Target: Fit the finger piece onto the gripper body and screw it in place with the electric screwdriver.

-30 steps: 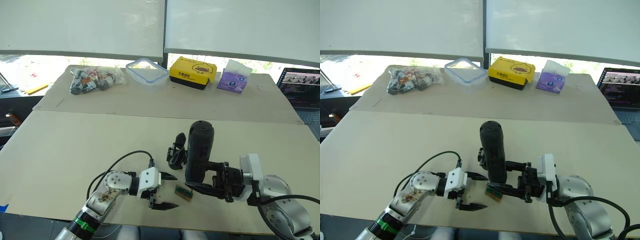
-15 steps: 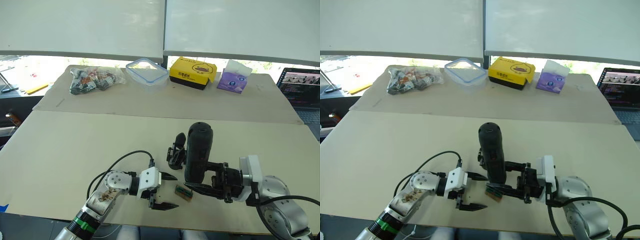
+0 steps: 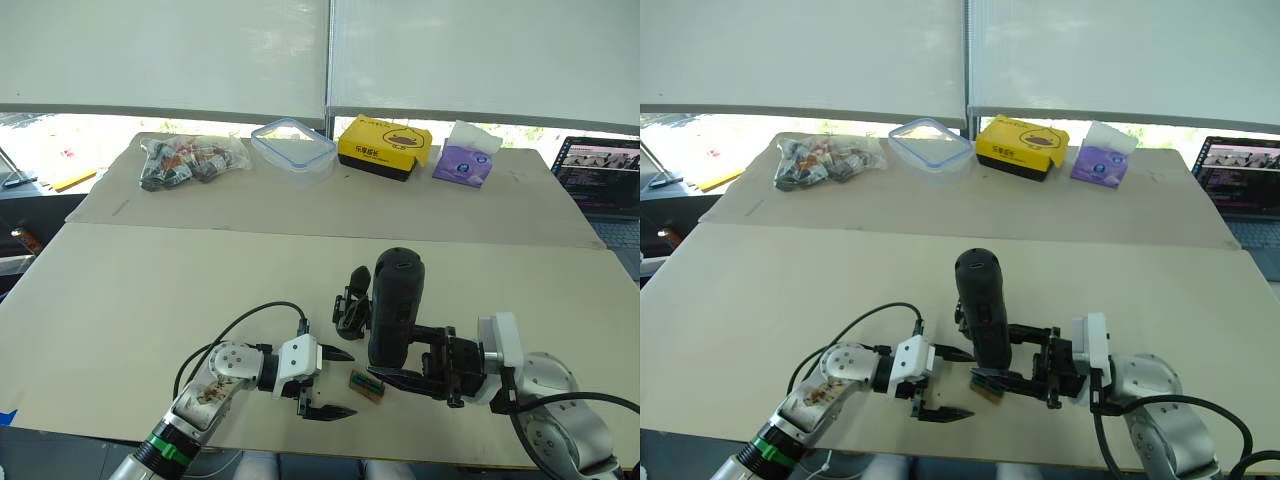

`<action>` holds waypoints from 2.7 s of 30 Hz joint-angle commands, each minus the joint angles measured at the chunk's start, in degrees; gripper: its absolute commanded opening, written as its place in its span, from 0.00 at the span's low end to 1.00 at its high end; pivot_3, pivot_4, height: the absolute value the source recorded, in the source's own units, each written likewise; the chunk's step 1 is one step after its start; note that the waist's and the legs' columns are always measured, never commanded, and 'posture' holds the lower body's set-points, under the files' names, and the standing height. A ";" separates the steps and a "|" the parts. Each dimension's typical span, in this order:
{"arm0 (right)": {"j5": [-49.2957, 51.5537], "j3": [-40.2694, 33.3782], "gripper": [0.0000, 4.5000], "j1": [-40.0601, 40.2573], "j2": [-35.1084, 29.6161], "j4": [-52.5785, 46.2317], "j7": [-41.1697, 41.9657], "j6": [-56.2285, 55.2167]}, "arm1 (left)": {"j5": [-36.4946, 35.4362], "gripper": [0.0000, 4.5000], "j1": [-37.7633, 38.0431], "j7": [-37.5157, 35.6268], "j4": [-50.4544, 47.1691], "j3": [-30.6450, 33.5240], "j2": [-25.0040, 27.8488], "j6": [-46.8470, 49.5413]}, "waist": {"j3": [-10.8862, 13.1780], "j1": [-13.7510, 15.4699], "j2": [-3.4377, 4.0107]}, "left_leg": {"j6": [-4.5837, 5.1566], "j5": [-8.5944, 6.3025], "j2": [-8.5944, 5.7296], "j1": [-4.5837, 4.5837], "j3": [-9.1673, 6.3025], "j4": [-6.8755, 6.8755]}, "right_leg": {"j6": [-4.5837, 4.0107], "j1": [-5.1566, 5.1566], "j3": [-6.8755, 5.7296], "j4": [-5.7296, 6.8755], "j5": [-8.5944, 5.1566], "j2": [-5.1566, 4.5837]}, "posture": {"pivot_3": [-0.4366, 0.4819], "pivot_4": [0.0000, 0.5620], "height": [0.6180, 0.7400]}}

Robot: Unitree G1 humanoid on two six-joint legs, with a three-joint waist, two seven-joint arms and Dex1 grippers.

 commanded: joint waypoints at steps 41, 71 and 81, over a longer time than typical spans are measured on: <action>28.57 -17.73 0.43 -25.66 -8.98 -0.90 -21.17 18.86 | -25.62 1.00 0.16 -1.01 -8.14 25.29 6.87 6.08 | 0.16 -0.29 -0.03 | 0.01 0.00 0.03 -0.09 0.00 -0.07 | 0.04 -0.12 0.01 0.01 0.03 0.02 | 0.48 0.27 1.00; 17.66 -3.92 0.43 -37.13 4.10 5.52 -12.97 20.00 | -14.00 1.00 -1.38 0.63 -3.38 19.70 5.22 3.59 | 0.25 -0.29 0.01 | 0.01 0.00 0.04 -0.19 0.00 -0.19 | 0.29 -0.27 -0.02 0.01 0.17 0.03 | 0.48 0.27 1.00; 11.73 -0.72 0.43 -35.18 8.00 4.39 -14.12 19.73 | -12.27 1.00 -0.26 2.34 -3.43 18.42 3.88 3.18 | 0.26 -0.24 0.01 | 0.01 0.00 0.04 -0.19 0.00 -0.16 | 0.30 -0.27 -0.03 0.02 0.17 0.03 | 0.48 0.27 1.00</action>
